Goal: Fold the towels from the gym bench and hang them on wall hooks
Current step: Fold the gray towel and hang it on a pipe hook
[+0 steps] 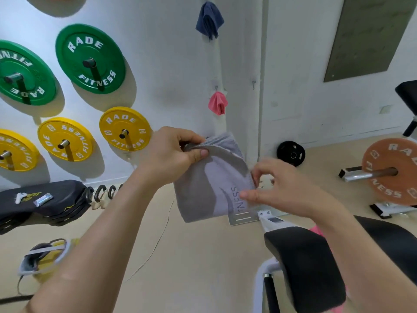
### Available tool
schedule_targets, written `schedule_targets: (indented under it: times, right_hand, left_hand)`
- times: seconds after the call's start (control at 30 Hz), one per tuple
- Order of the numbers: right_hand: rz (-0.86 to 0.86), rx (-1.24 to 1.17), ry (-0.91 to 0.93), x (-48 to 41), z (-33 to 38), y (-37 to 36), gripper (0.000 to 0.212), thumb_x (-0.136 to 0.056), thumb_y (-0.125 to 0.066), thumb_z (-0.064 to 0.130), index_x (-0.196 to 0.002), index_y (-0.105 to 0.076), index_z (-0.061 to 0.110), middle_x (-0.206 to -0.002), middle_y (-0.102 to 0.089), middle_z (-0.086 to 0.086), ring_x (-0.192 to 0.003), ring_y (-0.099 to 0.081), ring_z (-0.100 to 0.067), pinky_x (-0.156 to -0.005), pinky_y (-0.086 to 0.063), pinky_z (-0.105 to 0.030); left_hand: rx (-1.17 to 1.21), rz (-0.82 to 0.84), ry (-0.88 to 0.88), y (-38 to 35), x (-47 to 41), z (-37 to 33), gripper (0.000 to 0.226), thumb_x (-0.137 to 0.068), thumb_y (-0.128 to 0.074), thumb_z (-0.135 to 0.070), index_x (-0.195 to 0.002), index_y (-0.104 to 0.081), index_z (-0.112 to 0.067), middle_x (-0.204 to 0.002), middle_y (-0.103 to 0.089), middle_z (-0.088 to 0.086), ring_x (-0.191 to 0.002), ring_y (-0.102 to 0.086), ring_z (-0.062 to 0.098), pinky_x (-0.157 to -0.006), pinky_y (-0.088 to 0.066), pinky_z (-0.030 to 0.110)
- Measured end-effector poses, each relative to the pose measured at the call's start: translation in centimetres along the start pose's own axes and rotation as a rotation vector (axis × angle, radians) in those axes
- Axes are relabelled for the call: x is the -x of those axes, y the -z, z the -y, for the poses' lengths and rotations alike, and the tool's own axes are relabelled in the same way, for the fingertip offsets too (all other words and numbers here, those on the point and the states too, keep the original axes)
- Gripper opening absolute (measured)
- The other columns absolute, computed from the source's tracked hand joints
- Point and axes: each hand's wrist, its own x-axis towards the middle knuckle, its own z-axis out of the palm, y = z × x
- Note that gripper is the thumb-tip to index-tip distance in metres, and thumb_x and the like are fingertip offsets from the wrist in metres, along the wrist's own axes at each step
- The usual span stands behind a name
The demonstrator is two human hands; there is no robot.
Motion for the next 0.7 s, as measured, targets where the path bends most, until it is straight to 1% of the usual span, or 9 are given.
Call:
schedule_targets:
  times: [0.07,0.13,0.2,0.23,0.3,0.4,0.5,0.63,0.7]
  right_hand:
    - [-0.118,-0.109,-0.008,-2.4,2.7,-2.1,0.059,-0.057,-0.080,0.058,-0.103,-0.050,0.038,-0.114,-0.052,0.019,-0.111,-0.051,0.000,-0.087,-0.042,-0.019]
    - [-0.044,-0.198,0.022,-5.0,5.7,-4.0,0.088,-0.059,-0.086,0.042,-0.130,-0.035,0.045,-0.118,-0.047,0.024,-0.114,-0.047,0.011,-0.089,-0.039,-0.009]
    - [0.029,-0.142,0.092,-7.4,7.8,-6.1,0.090,-0.067,-0.086,0.024,-0.139,-0.035,0.041,-0.111,-0.051,0.027,-0.104,-0.049,0.020,-0.085,-0.039,-0.001]
    - [0.005,-0.094,0.121,-8.6,8.6,-7.1,0.080,-0.070,-0.084,0.017,-0.137,-0.044,0.033,-0.106,-0.056,0.024,-0.097,-0.052,0.019,-0.082,-0.039,0.000]
    - [-0.070,-0.020,0.128,-10.3,9.8,-8.3,0.050,-0.072,-0.080,0.013,-0.119,-0.063,0.021,-0.101,-0.064,0.012,-0.088,-0.059,0.007,-0.079,-0.044,-0.009]
    - [-0.053,0.050,0.133,-11.9,11.2,-9.3,0.027,-0.076,-0.079,0.016,-0.102,-0.073,0.018,-0.093,-0.067,0.010,-0.085,-0.062,-0.003,-0.075,-0.046,-0.014]
    - [-0.035,0.008,0.146,-13.2,12.1,-9.7,0.019,-0.080,-0.073,0.007,-0.096,-0.074,0.017,-0.087,-0.066,0.014,-0.084,-0.061,0.002,-0.074,-0.044,-0.008]
    - [0.018,-0.117,0.081,-14.8,12.3,-9.8,0.021,-0.087,-0.063,0.002,-0.098,-0.073,0.017,-0.086,-0.067,0.015,-0.082,-0.059,0.010,-0.074,-0.043,-0.003]
    - [0.014,-0.156,0.018,-15.6,11.8,-9.6,0.024,-0.088,-0.062,0.003,-0.100,-0.072,0.022,-0.088,-0.068,0.017,-0.082,-0.059,0.012,-0.071,-0.042,-0.002]
  left_hand:
    - [-0.056,0.065,-0.037,1.0,-0.4,2.0,0.015,-0.071,-0.080,-0.022,-0.086,-0.076,-0.023,-0.076,-0.070,-0.011,-0.073,-0.063,0.006,-0.066,-0.046,0.018]
    - [-0.105,0.109,-0.112,2.1,-0.8,3.7,0.016,-0.073,-0.080,-0.018,-0.089,-0.077,-0.019,-0.078,-0.070,-0.010,-0.073,-0.062,0.004,-0.066,-0.045,0.011]
    - [-0.128,0.124,-0.165,3.3,-1.1,5.4,0.017,-0.074,-0.079,-0.021,-0.091,-0.076,-0.020,-0.081,-0.071,-0.010,-0.076,-0.062,0.001,-0.069,-0.045,0.011]
    - [-0.143,0.131,-0.185,4.0,-1.3,6.5,0.018,-0.074,-0.079,-0.025,-0.092,-0.076,-0.022,-0.084,-0.071,-0.010,-0.078,-0.062,0.001,-0.071,-0.046,0.015]
    - [-0.188,0.174,-0.210,5.5,-1.7,8.9,0.020,-0.076,-0.076,-0.036,-0.093,-0.074,-0.027,-0.085,-0.070,-0.010,-0.079,-0.060,0.003,-0.073,-0.046,0.022]
    - [-0.193,0.315,-0.165,7.6,-2.2,12.4,0.031,-0.072,-0.068,-0.057,-0.081,-0.068,-0.028,-0.075,-0.065,-0.008,-0.073,-0.057,0.009,-0.067,-0.047,0.030]
    - [-0.235,0.425,-0.154,8.6,-2.2,15.6,0.047,-0.071,-0.056,-0.065,-0.071,-0.067,-0.019,-0.081,-0.064,-0.005,-0.077,-0.056,0.009,-0.072,-0.045,0.032]
    - [-0.176,0.465,-0.086,9.8,-2.7,18.5,0.038,-0.076,-0.055,-0.053,-0.083,-0.072,-0.020,-0.094,-0.066,-0.009,-0.086,-0.059,0.005,-0.081,-0.046,0.030]
    - [-0.086,0.392,-0.040,9.9,-3.4,19.0,0.032,-0.077,-0.059,-0.048,-0.081,-0.072,-0.019,-0.093,-0.066,-0.007,-0.087,-0.061,0.008,-0.077,-0.049,0.028]
